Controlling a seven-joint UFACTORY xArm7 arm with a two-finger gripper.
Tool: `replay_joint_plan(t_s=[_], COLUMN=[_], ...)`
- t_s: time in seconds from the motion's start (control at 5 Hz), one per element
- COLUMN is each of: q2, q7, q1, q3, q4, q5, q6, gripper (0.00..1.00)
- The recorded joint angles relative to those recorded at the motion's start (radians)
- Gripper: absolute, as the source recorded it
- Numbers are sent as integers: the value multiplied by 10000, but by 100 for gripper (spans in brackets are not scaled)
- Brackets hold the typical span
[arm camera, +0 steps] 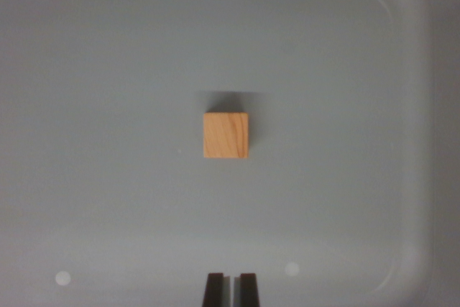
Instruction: Push wooden cube
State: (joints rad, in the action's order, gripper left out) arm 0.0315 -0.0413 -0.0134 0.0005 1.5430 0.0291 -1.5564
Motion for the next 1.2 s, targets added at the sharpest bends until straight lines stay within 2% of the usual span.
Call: replay_joint_plan(t_s=[0.2, 0.4, 0.6, 0.8, 1.0, 1.2], q2=[73, 73, 158, 158, 252, 252], q7=[22, 22, 47, 47, 75, 75], q1=[9, 9, 18, 18, 29, 29], q3=[-4, -4, -8, -8, -12, -12], q4=[-200, -200, -431, -431, -690, -690], q5=[-19, -19, -41, -41, -65, -65], q6=[267, 267, 574, 574, 917, 917], gripper=[0, 0, 0, 0, 0, 0])
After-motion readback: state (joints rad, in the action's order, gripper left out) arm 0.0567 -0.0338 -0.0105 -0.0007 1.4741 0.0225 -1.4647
